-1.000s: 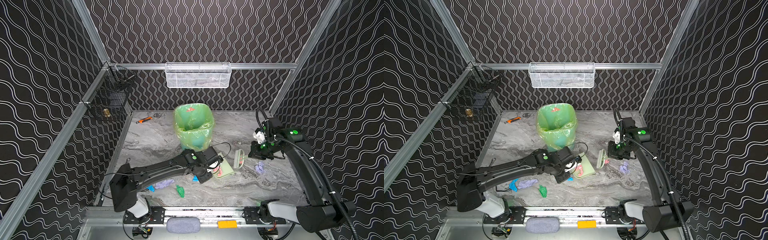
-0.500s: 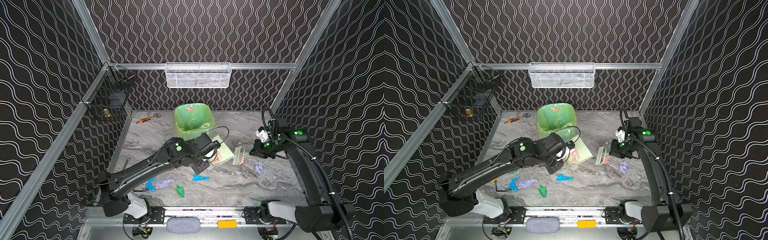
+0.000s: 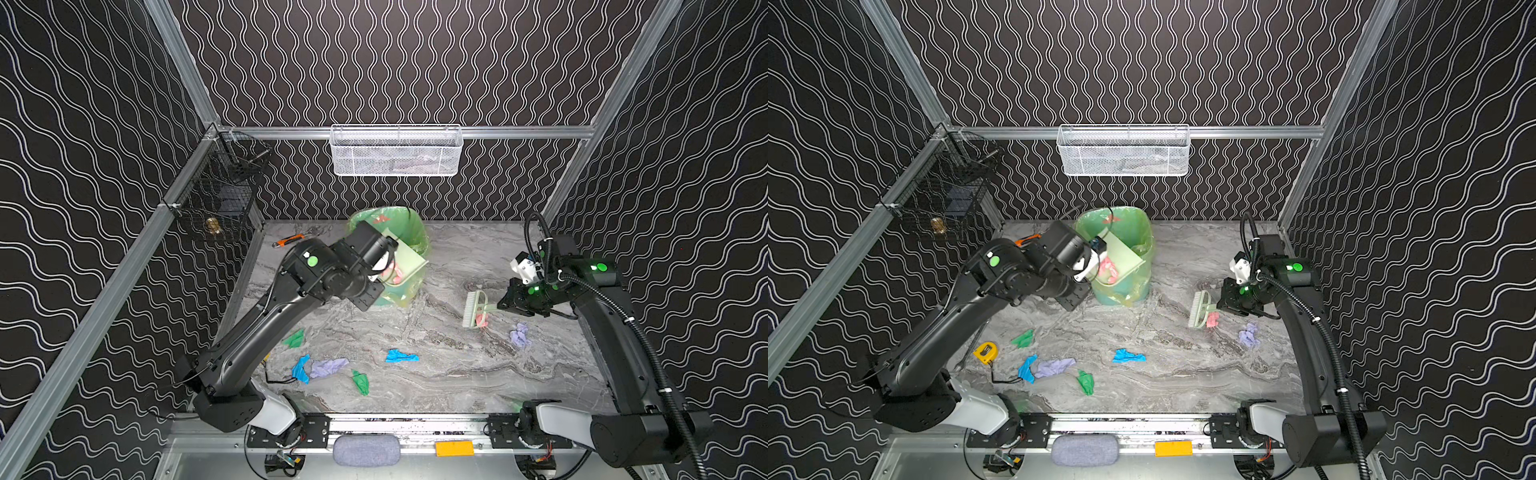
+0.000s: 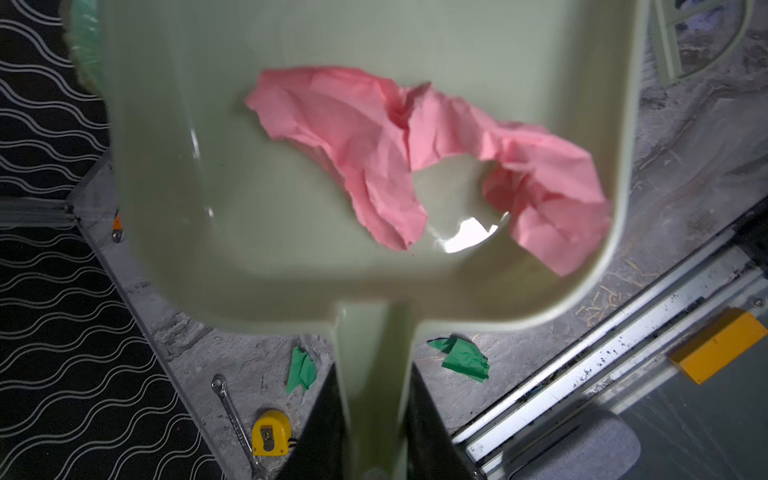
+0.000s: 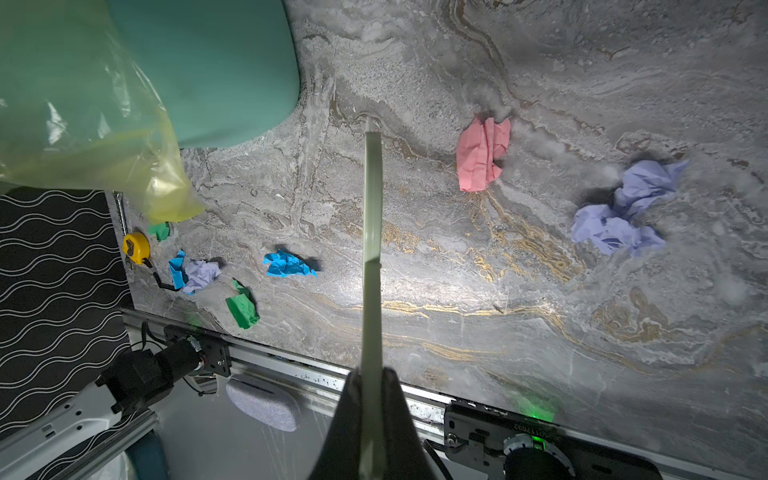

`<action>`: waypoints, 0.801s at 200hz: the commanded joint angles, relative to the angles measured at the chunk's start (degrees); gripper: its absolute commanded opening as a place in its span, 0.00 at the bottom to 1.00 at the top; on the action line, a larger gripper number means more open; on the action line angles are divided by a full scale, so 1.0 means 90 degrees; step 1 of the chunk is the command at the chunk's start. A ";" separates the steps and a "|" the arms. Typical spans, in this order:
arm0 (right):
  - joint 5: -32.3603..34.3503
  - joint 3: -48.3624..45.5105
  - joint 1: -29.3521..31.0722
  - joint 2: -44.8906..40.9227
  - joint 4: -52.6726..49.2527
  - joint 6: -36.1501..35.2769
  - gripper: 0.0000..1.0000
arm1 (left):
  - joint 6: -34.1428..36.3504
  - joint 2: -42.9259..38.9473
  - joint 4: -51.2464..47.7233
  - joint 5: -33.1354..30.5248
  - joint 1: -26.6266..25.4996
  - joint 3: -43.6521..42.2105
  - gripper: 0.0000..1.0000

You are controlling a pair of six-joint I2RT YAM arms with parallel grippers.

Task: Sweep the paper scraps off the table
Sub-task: 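Tip the dustpan over the bin with the left gripper to drop the pink scrap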

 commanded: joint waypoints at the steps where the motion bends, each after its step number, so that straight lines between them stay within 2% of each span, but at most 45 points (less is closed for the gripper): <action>1: -0.0126 0.0061 0.0003 -0.0042 -0.0036 -0.0015 0.00 | 0.0427 0.0065 -0.0180 -0.0098 0.0439 0.0155 0.00; 41: -0.0107 0.0051 -0.0006 -0.0056 -0.0085 -0.0023 0.00 | 0.0779 0.0431 -0.0061 -0.0541 0.1119 0.0571 0.01; 62: -0.0163 0.0031 -0.0004 -0.0072 -0.0087 -0.0005 0.00 | 0.0868 0.0796 -0.0047 -0.0812 0.1272 0.0921 0.00; 104: -0.0193 0.0042 -0.0006 -0.0133 -0.0115 0.0089 0.00 | 0.1194 0.1463 0.0032 -0.1533 0.1277 0.1179 0.01; 160: -0.0350 -0.0408 0.0004 -0.0351 -0.0022 0.0290 0.00 | 0.2180 0.2094 0.0293 -0.3525 0.0924 0.1436 0.01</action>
